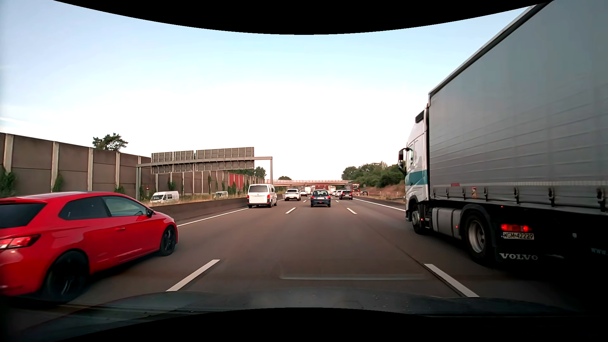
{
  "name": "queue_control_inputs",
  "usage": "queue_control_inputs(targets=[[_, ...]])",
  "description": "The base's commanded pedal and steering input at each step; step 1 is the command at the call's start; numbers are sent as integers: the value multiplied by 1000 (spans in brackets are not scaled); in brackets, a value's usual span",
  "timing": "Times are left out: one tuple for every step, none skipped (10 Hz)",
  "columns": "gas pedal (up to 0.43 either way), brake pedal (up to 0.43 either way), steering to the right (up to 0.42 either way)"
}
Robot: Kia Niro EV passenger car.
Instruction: Follow the waypoints while adhering to traffic rules and regulations
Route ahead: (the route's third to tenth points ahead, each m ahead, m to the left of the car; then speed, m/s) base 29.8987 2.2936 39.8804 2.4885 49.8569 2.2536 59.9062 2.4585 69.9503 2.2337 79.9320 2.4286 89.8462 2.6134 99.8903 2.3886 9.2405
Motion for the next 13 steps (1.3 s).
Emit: queue_control_inputs(targets=[[98,0,-4],[98,0,-4],[98,0,-4],[98,0,-4],[98,0,-4],[98,0,-4],[98,0,-4],[98,0,-4],[98,0,-5],[98,0,-6],[98,0,-6],[98,0,-6],[98,0,-6]])
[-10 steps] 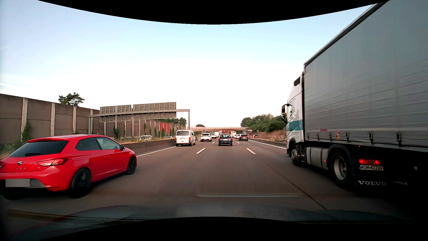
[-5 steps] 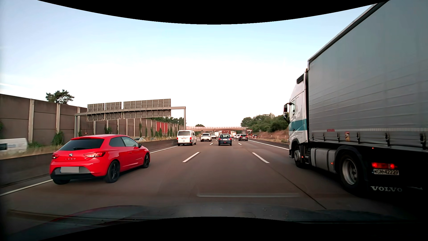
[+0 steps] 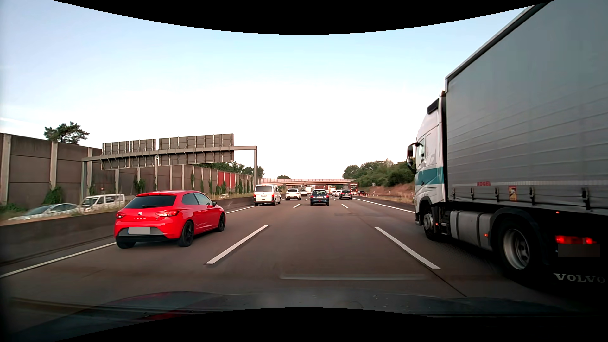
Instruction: Follow the waypoints while adhering to traffic rules and regulations
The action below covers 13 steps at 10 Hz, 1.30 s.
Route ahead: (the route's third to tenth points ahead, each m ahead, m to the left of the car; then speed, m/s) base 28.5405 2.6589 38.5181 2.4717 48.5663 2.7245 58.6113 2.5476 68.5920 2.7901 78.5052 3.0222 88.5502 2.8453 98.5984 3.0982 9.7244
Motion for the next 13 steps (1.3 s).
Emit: queue_control_inputs(targets=[[98,0,-6],[98,0,-6],[98,0,-6],[98,0,-6],[98,0,-5],[98,0,-5],[98,0,-5],[98,0,-5],[98,0,-5],[98,0,-5],[98,0,-5],[98,0,-5],[98,0,-5]])
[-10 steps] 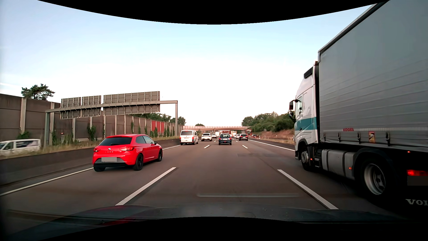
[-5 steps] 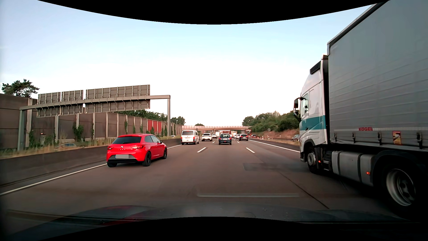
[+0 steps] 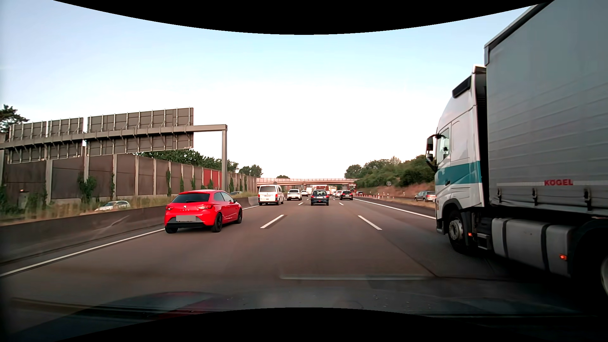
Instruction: Follow the waypoints while adhering to traffic rules and regulations
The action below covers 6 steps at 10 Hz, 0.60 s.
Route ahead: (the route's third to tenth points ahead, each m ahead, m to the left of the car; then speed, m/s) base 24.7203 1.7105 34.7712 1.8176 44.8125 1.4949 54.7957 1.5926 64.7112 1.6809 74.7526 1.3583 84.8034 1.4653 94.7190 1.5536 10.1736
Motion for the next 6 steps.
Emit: queue_control_inputs(targets=[[98,0,-5],[98,0,-5],[98,0,-5],[98,0,-5],[110,0,-5],[110,0,-5]])
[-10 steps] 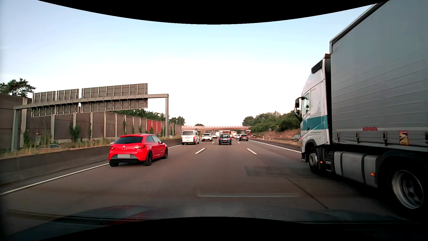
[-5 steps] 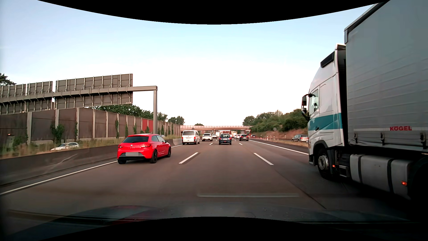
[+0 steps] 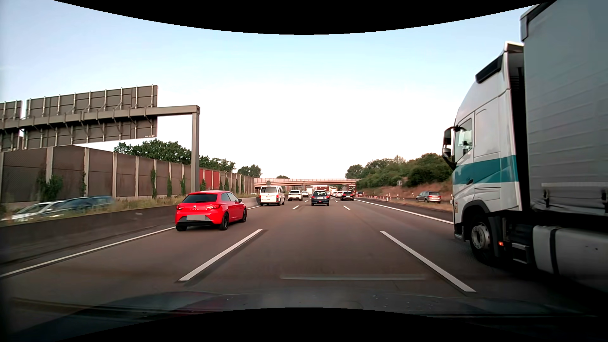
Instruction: Follow the waypoints while adhering to traffic rules and regulations
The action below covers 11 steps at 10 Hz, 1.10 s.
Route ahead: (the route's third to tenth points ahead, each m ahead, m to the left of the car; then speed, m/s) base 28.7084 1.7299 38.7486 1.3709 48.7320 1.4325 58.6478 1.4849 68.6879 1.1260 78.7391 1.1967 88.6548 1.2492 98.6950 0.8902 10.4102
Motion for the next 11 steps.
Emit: queue_control_inputs(targets=[[110,0,-4],[110,0,-4],[110,0,-4],[110,0,-4],[110,0,-4],[98,0,-4],[79,0,-4],[67,0,-4],[47,0,-4],[28,0,-4],[20,0,-4]])
